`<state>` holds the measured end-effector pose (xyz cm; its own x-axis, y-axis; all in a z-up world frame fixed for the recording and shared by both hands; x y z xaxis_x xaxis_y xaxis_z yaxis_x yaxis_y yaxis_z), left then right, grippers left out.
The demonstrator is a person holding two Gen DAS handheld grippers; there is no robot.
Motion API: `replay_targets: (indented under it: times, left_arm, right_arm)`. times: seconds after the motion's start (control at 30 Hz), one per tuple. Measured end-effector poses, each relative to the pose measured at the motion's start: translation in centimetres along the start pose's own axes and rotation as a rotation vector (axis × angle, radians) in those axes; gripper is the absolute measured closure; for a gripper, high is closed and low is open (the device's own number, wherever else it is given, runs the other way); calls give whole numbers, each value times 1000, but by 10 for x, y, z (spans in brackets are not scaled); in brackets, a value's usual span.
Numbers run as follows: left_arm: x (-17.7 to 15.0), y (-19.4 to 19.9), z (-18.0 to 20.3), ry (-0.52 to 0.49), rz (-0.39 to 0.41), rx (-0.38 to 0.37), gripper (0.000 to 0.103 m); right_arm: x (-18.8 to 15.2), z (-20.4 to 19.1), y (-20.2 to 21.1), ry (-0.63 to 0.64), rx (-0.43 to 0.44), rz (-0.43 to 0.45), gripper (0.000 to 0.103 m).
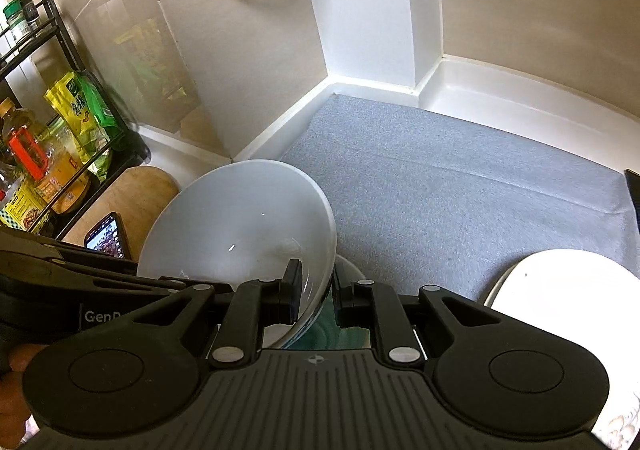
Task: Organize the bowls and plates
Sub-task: 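Lift the blue-patterned bowl and carry it over the turquoise bowl on the stack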
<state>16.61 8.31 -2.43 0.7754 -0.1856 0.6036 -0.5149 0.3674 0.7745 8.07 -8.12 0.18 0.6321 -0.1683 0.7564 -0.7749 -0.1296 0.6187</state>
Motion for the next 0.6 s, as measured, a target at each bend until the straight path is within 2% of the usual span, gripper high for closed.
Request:
replay_targets:
  times: [0.23,0.6]
  left_arm:
    - [-8,11,-5,-3,-1,-9,78]
    - [-14,6,6,10,-29,24,78]
  right_arm:
    - [-7,-12,7,2,-19,-11,86]
    - [-9,-2,4,12,22,-44,86]
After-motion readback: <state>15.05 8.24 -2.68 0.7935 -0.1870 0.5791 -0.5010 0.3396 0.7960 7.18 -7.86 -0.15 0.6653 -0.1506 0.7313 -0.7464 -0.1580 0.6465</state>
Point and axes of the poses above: each gripper's, at about its wrist camera, not at the fingertips, and y roughly against the way its jaws point, z to its right, x to its top, the point moved 1 cm from there along -y, roughly the way its jaws point, and after that the axes turned 10 degrees about z, right-handed, at the moved point
